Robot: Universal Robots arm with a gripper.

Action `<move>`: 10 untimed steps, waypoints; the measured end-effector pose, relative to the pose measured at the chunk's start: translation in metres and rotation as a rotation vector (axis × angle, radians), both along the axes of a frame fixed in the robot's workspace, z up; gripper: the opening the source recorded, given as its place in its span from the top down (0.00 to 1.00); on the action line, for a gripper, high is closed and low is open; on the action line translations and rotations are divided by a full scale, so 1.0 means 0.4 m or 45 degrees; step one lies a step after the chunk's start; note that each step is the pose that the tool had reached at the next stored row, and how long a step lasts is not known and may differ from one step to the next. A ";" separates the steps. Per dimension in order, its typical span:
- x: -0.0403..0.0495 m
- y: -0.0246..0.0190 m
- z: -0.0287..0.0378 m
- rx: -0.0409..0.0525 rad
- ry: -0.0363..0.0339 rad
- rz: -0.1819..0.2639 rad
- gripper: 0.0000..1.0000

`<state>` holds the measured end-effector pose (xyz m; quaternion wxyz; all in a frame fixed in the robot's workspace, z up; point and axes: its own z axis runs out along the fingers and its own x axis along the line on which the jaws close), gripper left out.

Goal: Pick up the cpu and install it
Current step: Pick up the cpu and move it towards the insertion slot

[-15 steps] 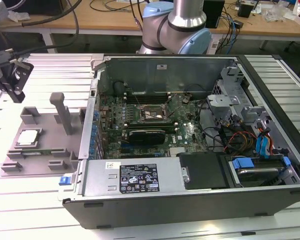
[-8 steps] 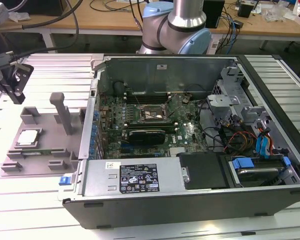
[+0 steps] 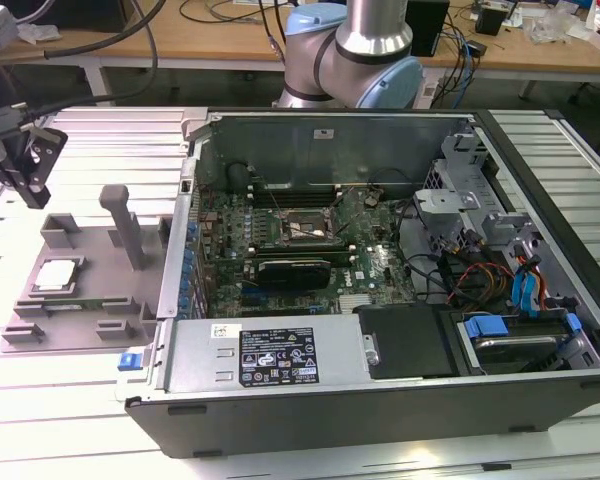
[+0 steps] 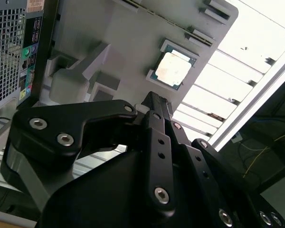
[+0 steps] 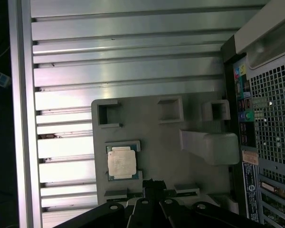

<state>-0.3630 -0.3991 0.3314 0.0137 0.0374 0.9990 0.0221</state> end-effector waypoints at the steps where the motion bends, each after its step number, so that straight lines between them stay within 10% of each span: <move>1: -0.001 0.000 -0.001 0.000 -0.0005 0.000 0.89; 10: -0.022 0.000 -0.009 0.000 0.0000 0.000 0.89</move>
